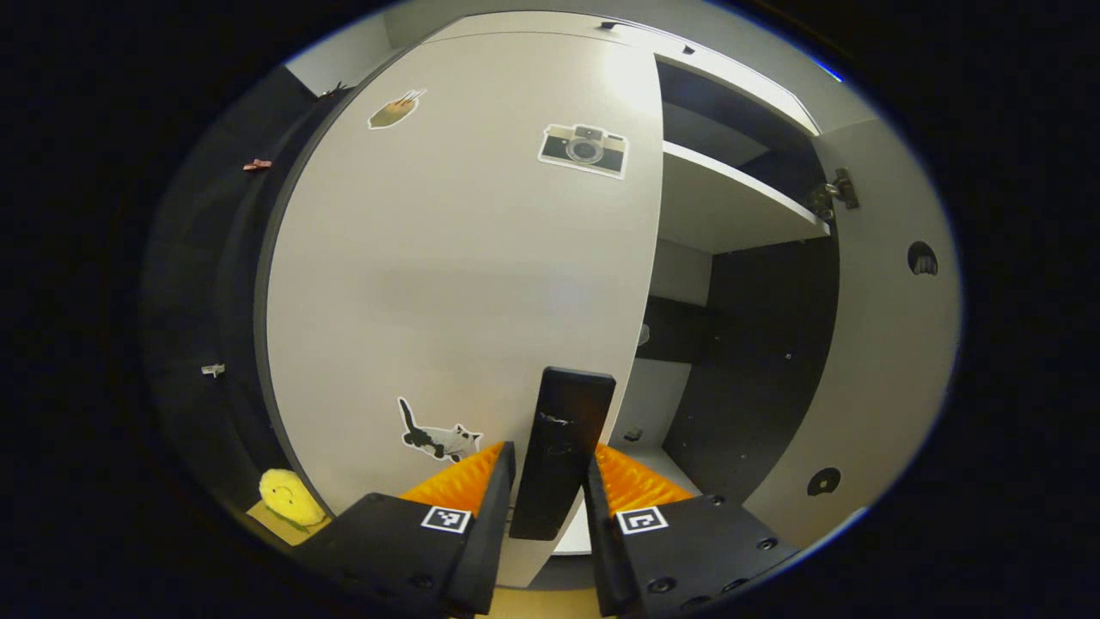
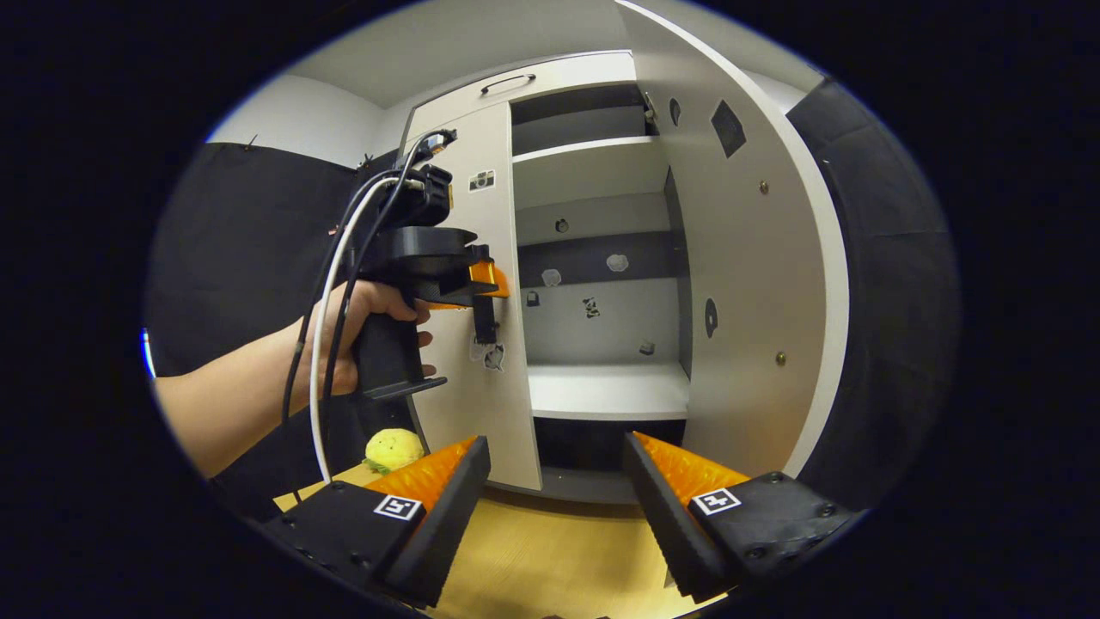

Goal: Open the right door of the double-door shoe cabinet with the right hand, and open the left door with the left hand.

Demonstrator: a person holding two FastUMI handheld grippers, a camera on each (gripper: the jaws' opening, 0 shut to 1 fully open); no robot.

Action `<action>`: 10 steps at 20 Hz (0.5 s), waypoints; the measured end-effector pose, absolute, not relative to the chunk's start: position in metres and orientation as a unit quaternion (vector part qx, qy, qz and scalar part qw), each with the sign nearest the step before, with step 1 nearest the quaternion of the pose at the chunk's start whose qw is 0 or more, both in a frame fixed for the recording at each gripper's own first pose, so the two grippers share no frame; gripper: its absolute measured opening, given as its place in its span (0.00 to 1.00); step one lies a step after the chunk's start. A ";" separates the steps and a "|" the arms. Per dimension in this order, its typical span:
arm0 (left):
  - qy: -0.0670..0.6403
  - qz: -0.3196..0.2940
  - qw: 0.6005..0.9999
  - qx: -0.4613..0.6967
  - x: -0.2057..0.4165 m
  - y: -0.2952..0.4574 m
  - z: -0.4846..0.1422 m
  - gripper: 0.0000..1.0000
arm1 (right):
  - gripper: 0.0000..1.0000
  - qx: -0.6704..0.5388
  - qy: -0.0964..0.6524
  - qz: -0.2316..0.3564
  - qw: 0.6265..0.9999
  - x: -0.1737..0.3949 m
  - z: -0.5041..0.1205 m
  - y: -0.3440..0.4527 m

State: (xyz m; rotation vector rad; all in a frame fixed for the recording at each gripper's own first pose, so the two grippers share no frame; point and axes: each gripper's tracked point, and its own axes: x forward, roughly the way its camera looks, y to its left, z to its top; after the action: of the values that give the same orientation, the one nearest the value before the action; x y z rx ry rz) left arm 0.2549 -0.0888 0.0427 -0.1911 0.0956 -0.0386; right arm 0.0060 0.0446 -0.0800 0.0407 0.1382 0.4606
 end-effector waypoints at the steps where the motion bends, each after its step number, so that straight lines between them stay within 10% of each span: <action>1: 0.050 -0.021 0.993 -0.102 0.254 -0.091 0.044 0.48 | 0.98 0.020 0.071 0.234 0.969 0.007 -0.082 0.045; 10: 0.053 0.008 0.998 -0.032 0.253 -0.090 0.041 0.19 | 0.98 0.046 0.109 0.254 0.960 0.009 -0.101 0.030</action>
State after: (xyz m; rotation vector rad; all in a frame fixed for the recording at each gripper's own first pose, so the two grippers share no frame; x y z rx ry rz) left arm 0.2530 -0.0904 0.0408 -0.0631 0.1063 0.0157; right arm 0.0092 0.0298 -0.1005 0.0928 0.2203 0.5145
